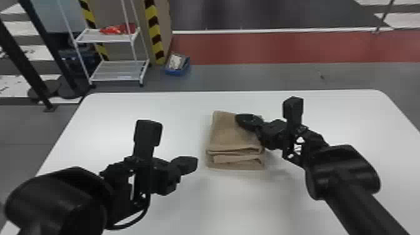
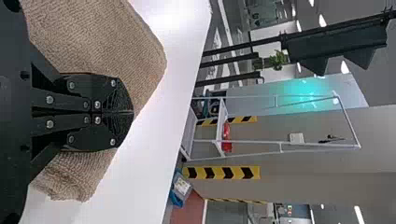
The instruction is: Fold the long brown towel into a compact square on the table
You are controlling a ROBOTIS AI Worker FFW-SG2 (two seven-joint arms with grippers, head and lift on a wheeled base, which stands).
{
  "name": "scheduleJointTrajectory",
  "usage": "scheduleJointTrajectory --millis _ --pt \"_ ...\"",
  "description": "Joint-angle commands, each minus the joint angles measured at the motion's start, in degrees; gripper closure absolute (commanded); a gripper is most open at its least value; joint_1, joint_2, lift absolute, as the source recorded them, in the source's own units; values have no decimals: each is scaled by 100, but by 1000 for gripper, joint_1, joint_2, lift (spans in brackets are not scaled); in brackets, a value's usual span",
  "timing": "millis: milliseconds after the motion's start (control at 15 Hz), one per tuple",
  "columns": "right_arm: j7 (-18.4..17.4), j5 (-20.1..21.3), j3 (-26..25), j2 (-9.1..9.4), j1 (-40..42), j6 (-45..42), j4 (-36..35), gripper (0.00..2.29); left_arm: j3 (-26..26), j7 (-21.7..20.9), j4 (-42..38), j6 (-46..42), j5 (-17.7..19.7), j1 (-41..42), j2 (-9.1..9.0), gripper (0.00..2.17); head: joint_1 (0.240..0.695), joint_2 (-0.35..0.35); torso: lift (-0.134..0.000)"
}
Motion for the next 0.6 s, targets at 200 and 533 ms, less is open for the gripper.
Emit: scheduleJointTrajectory --millis 200,533 --pt "149 30 18 -21 -37 -79 16 2189 0 2 1 0 -1 -42 -3 2000 695 64 -128" --pt "141 -128 -518 -91 1053 501 -1821 2057 70 37 45 -316 -54 -69 15 1997 695 65 -128"
